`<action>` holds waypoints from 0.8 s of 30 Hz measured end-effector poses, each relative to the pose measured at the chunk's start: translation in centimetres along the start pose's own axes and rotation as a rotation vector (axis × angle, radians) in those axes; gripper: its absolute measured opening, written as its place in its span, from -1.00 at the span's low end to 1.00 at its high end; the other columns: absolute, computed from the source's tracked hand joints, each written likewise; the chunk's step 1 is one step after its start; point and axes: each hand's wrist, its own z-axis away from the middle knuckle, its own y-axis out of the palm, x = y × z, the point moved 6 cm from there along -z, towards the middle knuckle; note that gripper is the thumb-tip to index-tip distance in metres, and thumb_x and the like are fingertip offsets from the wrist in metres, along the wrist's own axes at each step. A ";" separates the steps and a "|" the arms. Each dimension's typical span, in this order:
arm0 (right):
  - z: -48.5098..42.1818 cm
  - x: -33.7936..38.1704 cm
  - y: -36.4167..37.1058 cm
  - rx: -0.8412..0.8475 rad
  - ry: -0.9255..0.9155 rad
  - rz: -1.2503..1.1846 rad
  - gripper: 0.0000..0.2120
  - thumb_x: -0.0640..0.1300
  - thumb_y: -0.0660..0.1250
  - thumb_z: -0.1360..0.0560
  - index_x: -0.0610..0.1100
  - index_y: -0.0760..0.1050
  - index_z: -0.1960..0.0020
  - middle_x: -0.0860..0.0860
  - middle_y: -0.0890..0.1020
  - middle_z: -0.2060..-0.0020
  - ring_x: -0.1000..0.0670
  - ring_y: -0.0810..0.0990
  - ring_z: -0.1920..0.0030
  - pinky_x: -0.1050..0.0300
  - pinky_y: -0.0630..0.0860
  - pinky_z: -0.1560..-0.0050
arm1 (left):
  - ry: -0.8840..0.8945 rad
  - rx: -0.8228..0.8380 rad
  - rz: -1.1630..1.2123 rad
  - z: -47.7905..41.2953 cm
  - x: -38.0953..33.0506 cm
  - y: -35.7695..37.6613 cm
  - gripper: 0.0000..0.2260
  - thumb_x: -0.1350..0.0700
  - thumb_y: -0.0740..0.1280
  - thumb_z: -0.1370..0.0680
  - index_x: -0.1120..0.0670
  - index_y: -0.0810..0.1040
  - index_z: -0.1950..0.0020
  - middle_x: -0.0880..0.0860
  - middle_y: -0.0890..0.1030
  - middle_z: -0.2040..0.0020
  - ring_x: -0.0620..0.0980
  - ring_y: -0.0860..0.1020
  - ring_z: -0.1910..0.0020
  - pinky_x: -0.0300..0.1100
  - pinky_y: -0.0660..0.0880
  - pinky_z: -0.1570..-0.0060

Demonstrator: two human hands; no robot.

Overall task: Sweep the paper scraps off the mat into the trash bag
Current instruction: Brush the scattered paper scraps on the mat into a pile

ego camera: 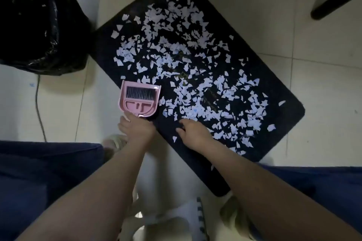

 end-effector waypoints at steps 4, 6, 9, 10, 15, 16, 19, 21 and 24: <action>-1.2 1.7 0.2 0.062 -0.005 0.049 -0.56 0.06 0.13 -0.63 -0.13 0.31 -0.44 -0.12 0.51 -0.29 -0.14 0.47 -0.29 -0.02 0.44 -0.24 | 0.004 0.075 0.019 -3.0 2.3 0.3 -0.25 0.06 0.42 -0.47 0.14 0.05 -0.51 0.25 0.34 -0.38 0.26 0.31 -0.36 0.14 0.23 -0.36; -1.5 2.6 -0.2 0.052 0.005 0.028 -0.57 0.06 0.12 -0.64 -0.14 0.32 -0.42 -0.12 0.52 -0.27 -0.15 0.48 -0.28 -0.01 0.44 -0.22 | -0.017 0.166 0.051 -3.7 3.1 1.0 -0.31 0.11 0.41 -0.48 0.21 0.09 -0.47 0.28 0.39 -0.32 0.30 0.39 -0.29 0.11 0.33 -0.30; -0.2 3.3 0.1 0.037 0.029 0.012 -0.57 0.06 0.12 -0.63 -0.14 0.32 -0.42 -0.13 0.53 -0.28 -0.16 0.47 -0.29 0.01 0.42 -0.25 | -0.050 0.255 0.056 -2.7 4.7 1.8 -0.51 0.14 0.39 -0.49 0.31 0.30 -0.31 0.31 0.47 -0.23 0.31 0.47 -0.21 0.09 0.45 -0.18; 0.3 3.3 0.2 0.050 0.024 0.033 -0.57 0.05 0.13 -0.63 -0.13 0.32 -0.43 -0.13 0.52 -0.29 -0.15 0.46 -0.31 0.01 0.41 -0.26 | -0.044 0.286 0.099 -2.4 4.7 2.2 -0.63 0.16 0.37 -0.49 0.31 0.40 -0.20 0.32 0.52 -0.15 0.31 0.53 -0.14 0.10 0.50 -0.13; 2.9 3.5 -0.3 0.040 0.012 0.079 -0.57 0.03 0.15 -0.63 -0.13 0.32 -0.45 -0.12 0.49 -0.34 -0.14 0.43 -0.35 0.05 0.37 -0.28 | -0.109 0.467 0.498 0.3 2.1 1.6 -0.80 0.31 0.20 -0.57 0.16 0.39 0.25 0.19 0.48 0.26 0.08 0.48 0.38 -0.14 0.55 0.32; 3.4 3.3 -0.3 0.035 0.019 0.076 -0.57 0.03 0.15 -0.63 -0.13 0.33 -0.44 -0.12 0.50 -0.34 -0.13 0.44 -0.34 0.04 0.37 -0.29 | -0.126 0.486 0.556 1.0 1.5 1.2 -0.78 0.33 0.16 -0.58 0.15 0.38 0.25 0.16 0.45 0.30 0.03 0.42 0.43 -0.24 0.50 0.46; 5.2 3.6 -1.2 -0.016 0.038 0.085 -0.59 0.04 0.16 -0.62 -0.11 0.36 -0.40 -0.11 0.52 -0.31 -0.13 0.47 -0.30 0.03 0.41 -0.26 | -0.066 0.505 0.582 3.5 0.5 -0.9 -0.81 0.34 0.10 -0.58 0.15 0.41 0.15 0.10 0.41 0.32 -0.03 0.37 0.45 -0.32 0.38 0.59; 7.0 4.1 -2.0 -0.072 0.049 0.074 -0.60 0.03 0.16 -0.63 -0.11 0.36 -0.41 -0.11 0.53 -0.29 -0.14 0.48 -0.29 0.04 0.41 -0.24 | 0.017 0.474 0.560 5.2 0.5 -2.3 -0.83 0.34 0.12 -0.56 0.17 0.47 -0.01 0.12 0.45 0.28 -0.01 0.38 0.41 -0.26 0.38 0.53; 9.2 4.9 -2.9 -0.126 0.027 0.007 -0.60 0.01 0.16 -0.63 -0.11 0.35 -0.42 -0.12 0.55 -0.26 -0.14 0.50 -0.25 0.07 0.41 -0.19 | 0.119 0.448 0.540 7.8 0.0 -3.6 -0.76 0.30 0.14 -0.53 0.25 0.46 -0.16 0.17 0.47 0.20 0.03 0.39 0.39 -0.20 0.40 0.47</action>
